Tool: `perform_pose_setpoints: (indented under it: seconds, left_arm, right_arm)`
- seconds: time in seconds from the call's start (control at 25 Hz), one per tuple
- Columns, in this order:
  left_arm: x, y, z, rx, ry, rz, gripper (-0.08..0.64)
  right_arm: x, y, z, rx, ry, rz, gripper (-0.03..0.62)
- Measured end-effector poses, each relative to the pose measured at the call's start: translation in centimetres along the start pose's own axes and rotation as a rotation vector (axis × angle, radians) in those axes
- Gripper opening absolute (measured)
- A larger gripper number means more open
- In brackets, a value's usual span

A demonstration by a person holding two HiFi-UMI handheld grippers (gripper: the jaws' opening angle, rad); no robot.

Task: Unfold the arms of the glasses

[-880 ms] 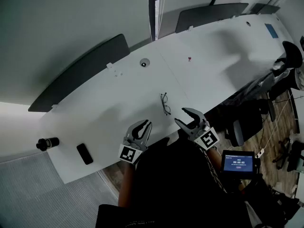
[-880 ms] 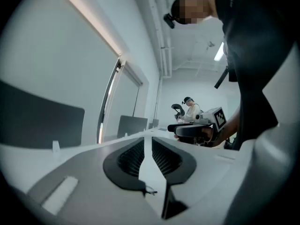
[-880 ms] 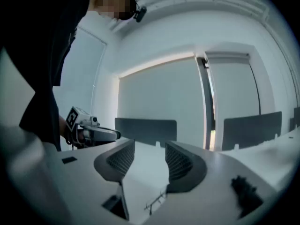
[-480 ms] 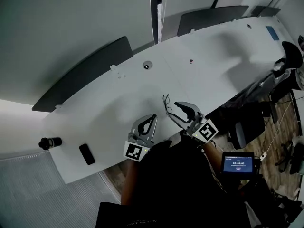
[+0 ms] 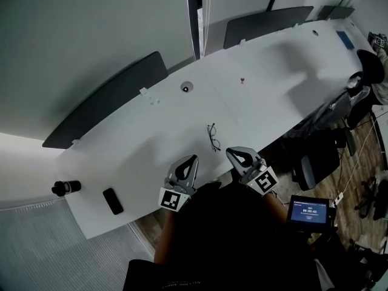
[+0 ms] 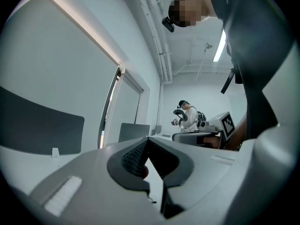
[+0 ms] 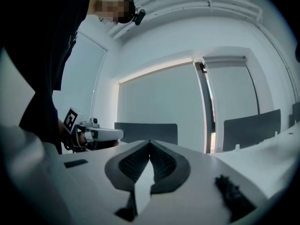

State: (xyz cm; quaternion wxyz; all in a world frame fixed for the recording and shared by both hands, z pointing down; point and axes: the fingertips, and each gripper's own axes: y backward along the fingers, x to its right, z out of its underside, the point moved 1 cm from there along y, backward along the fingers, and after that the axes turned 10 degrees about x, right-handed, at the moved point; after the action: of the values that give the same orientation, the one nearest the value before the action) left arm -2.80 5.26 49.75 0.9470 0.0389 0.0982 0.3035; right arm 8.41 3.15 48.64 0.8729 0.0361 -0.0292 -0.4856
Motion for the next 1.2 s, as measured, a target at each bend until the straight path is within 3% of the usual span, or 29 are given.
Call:
perform_pose_setpoints:
  seconds: [0.16,0.36,0.88,1.2]
  left_arm:
    - [-0.7,-0.2,1.4,-0.044,0.018,-0.004,0.008]
    - [-2.7,-0.2,1.5,-0.107,-0.016,-0.082,0.008]
    - [-3.3,-0.9,2.8,-0.114,-0.011,-0.037,0.008]
    - [-3.8,-1.6,2.8,-0.107,-0.01,-0.018,0.008]
  right_arm:
    - [0.9,1.0,3.1,-0.091,0.019,0.061,0.009]
    - [2.4,0.3,6.2,-0.142,0.049,0.108,0.009]
    - [2.9,-1.8,8.8,-0.205,0.026,0.067,0.011]
    - [4.3,-2.7,11.6,-0.318,0.011,0.092,0.011]
